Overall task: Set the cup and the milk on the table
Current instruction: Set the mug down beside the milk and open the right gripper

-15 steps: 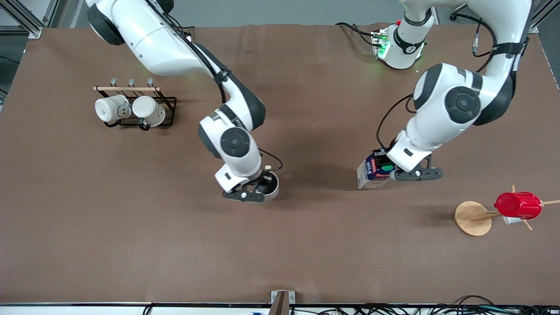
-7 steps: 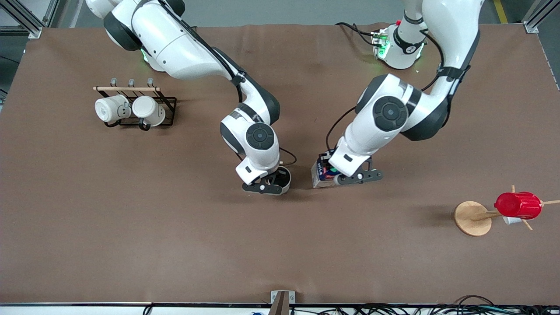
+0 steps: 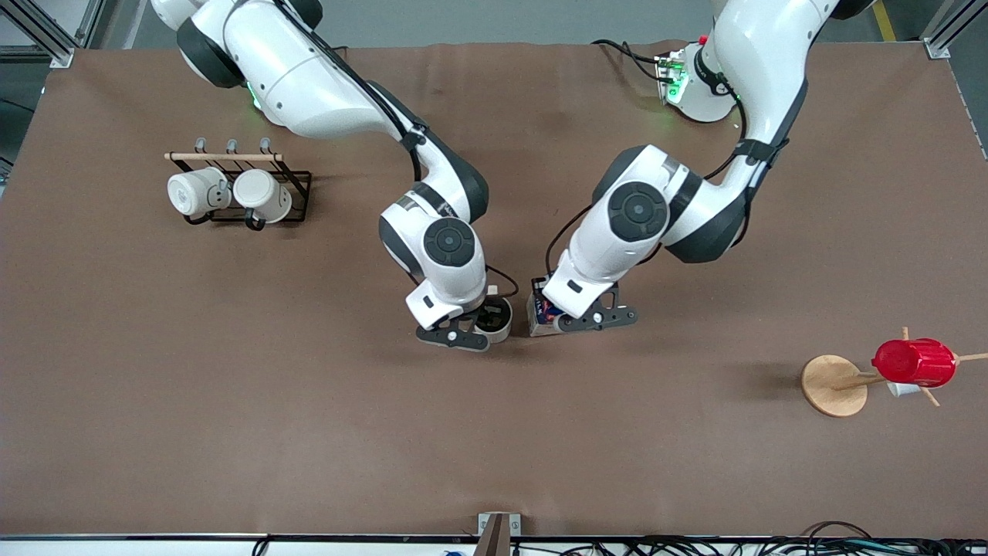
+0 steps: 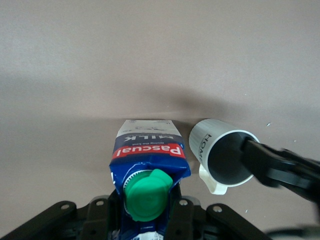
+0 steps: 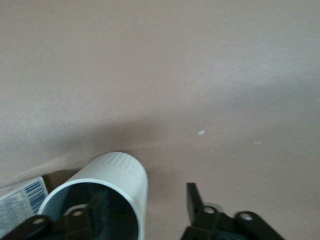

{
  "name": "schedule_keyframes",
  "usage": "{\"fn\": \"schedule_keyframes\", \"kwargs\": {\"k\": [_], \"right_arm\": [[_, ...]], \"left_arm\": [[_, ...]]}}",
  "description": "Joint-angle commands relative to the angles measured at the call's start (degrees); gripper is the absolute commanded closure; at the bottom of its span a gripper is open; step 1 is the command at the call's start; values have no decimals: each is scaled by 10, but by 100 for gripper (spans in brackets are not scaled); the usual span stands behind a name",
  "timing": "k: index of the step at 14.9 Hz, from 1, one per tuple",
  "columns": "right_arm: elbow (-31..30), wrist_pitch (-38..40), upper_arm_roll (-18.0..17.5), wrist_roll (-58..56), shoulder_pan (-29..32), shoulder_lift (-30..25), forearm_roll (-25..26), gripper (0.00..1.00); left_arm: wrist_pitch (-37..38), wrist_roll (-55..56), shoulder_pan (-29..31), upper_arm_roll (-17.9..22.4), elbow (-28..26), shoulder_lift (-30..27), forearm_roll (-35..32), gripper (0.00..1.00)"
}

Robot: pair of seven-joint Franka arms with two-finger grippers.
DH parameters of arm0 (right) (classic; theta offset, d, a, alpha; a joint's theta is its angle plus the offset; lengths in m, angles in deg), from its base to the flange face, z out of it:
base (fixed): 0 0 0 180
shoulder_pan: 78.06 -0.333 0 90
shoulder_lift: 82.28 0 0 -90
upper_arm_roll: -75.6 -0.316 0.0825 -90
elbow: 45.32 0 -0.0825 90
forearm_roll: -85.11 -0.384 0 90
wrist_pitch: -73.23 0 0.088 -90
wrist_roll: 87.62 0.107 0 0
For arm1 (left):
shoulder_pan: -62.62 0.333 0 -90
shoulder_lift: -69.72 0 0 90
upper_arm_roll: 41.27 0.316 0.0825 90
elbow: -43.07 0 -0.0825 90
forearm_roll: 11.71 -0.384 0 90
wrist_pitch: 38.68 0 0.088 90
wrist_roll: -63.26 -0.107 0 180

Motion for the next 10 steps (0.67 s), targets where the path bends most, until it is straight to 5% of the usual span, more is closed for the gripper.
{"fn": "schedule_keyframes", "kwargs": {"k": [1, 6, 10], "right_arm": [[-40, 81, -9, 9, 39, -102, 4, 0], [-169, 99, -9, -50, 151, -290, 1, 0], [-171, 181, 0, -152, 246, -370, -6, 0]], "left_arm": [[13, 16, -13, 5, 38, 21, -17, 69], [13, 16, -25, 7, 51, 34, -18, 69], [13, 14, -39, 7, 60, 42, -25, 68]]}}
